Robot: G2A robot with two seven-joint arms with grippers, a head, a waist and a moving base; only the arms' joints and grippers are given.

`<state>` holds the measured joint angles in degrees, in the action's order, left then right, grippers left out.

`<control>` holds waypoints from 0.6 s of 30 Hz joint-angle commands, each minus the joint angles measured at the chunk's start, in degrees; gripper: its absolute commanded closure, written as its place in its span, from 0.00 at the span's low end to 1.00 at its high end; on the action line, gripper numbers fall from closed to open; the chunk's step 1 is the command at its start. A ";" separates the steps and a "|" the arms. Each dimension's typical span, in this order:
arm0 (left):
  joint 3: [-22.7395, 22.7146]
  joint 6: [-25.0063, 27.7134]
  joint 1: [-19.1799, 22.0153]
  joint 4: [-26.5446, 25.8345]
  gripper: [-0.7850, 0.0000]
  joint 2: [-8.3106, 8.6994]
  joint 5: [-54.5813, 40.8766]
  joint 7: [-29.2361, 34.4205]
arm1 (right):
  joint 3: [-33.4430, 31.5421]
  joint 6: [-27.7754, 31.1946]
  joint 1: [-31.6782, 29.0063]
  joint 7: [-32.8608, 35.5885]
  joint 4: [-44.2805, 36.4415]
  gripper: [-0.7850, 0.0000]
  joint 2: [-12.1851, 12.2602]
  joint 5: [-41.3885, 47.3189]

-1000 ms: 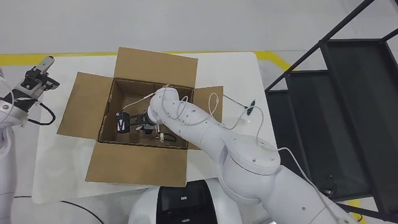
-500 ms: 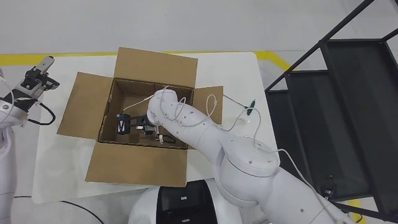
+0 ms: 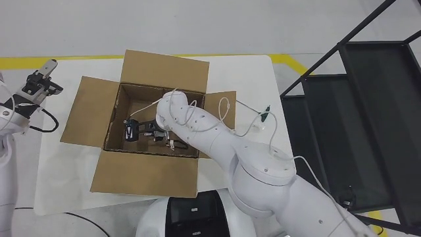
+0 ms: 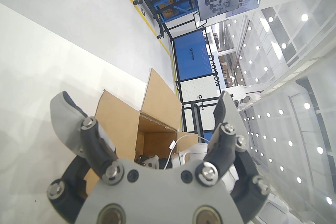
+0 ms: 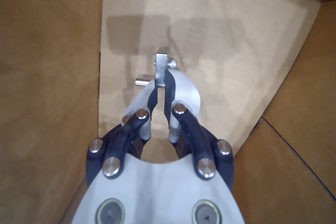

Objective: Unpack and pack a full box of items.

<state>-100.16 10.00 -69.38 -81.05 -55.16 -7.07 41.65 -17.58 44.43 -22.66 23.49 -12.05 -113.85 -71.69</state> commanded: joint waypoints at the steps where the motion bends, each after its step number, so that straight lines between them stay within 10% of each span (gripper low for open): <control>1: 0.00 0.00 0.00 0.00 0.00 0.00 0.00 0.00 | -0.06 0.28 0.12 -0.63 -0.04 1.00 0.22 -0.25; 18: 0.00 0.00 0.00 0.00 0.00 0.00 0.00 0.00 | -1.62 1.06 0.61 -4.40 -3.83 1.00 3.64 -1.62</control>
<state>-100.16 10.00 -69.38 -81.05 -55.16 -7.07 41.65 -19.14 45.37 -22.05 18.84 -15.66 -110.41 -73.22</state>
